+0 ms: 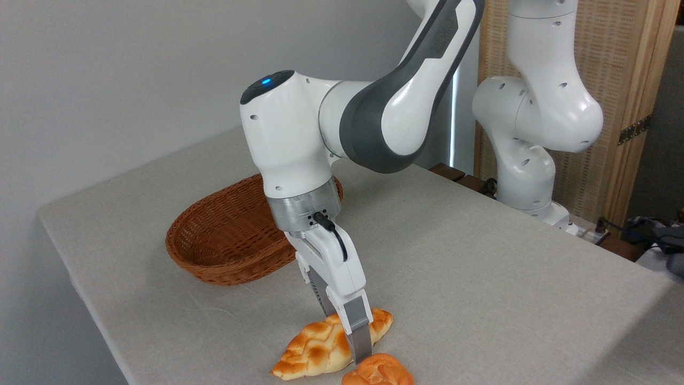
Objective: Put bread into the basket
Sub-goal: 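Lower the gripper around the braided loaf and close on it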
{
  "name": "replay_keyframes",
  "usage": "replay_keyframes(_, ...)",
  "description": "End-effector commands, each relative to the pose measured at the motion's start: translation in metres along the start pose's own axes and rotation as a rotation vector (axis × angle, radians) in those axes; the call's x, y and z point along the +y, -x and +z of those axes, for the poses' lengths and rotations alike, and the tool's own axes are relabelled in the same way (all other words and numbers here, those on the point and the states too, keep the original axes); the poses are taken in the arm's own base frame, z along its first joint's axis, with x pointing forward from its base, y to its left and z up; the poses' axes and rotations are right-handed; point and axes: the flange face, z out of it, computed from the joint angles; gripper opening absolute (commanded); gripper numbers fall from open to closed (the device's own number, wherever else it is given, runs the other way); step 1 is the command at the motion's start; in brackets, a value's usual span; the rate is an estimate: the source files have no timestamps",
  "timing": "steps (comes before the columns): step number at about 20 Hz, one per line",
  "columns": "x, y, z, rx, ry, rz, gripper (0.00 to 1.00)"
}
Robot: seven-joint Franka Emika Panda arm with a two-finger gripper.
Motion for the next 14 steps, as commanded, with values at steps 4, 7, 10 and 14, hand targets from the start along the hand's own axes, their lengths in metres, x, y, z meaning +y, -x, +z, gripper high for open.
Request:
replay_keyframes(4,-0.0061,0.0005,0.0045,0.017,-0.035,0.007,0.58)
replay_keyframes(7,-0.0061,0.0005,0.0045,0.016,-0.036,0.010,0.51)
replay_keyframes(10,-0.0053,-0.0010,0.0042,0.017,-0.036,0.012,0.50)
replay_keyframes(14,-0.0057,-0.0003,0.0044,0.017,-0.036,0.009,0.50)
